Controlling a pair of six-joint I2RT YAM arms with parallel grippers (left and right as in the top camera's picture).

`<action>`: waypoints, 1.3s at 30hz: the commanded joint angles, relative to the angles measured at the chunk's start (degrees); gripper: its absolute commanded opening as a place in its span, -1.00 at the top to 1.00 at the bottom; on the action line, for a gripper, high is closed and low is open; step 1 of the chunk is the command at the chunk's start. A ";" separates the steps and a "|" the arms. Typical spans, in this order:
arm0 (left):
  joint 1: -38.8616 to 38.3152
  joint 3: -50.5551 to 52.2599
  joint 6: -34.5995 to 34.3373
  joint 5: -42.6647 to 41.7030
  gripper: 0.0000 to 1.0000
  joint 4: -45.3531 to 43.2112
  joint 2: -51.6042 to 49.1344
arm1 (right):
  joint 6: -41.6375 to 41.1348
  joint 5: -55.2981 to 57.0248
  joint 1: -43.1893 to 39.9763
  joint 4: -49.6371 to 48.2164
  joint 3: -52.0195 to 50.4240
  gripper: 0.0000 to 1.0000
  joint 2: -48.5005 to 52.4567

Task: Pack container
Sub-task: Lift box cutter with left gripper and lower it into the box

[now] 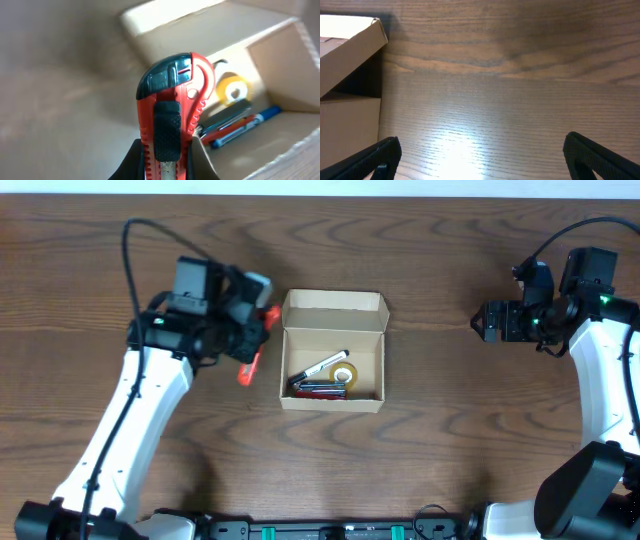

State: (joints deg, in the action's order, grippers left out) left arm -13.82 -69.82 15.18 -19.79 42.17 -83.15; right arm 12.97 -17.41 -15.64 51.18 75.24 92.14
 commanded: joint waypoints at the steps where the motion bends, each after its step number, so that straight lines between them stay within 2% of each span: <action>1: -5.68 -1.73 13.97 1.07 0.88 0.63 -0.39 | -0.09 -0.87 -0.02 -0.11 -0.11 -0.98 -0.31; 5: -12.20 -1.70 33.27 0.00 0.88 3.02 -0.46 | -0.09 -0.90 -0.02 -0.20 -0.11 -0.99 -0.31; 7: -15.15 -1.70 39.54 -0.63 0.88 2.69 -0.46 | -0.09 -0.90 -0.02 -0.20 -0.11 -0.98 -0.31; 11: -17.16 -1.70 45.16 -2.78 0.89 0.61 -0.46 | -0.09 -0.90 -0.02 -0.17 -0.11 -0.99 -0.31; 23: -20.06 -1.73 45.05 -2.49 0.88 -8.35 -5.55 | -0.09 -0.90 -0.02 -0.17 -0.11 -0.98 -0.31; 39: -20.35 -1.70 43.34 -2.78 0.88 -9.03 -19.06 | -0.09 -0.92 -0.02 -0.17 -0.11 -0.98 -0.31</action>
State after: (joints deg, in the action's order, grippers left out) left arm -33.98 -70.91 58.94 -21.50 33.12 -99.22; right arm 12.97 -17.56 -15.64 51.13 75.24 92.14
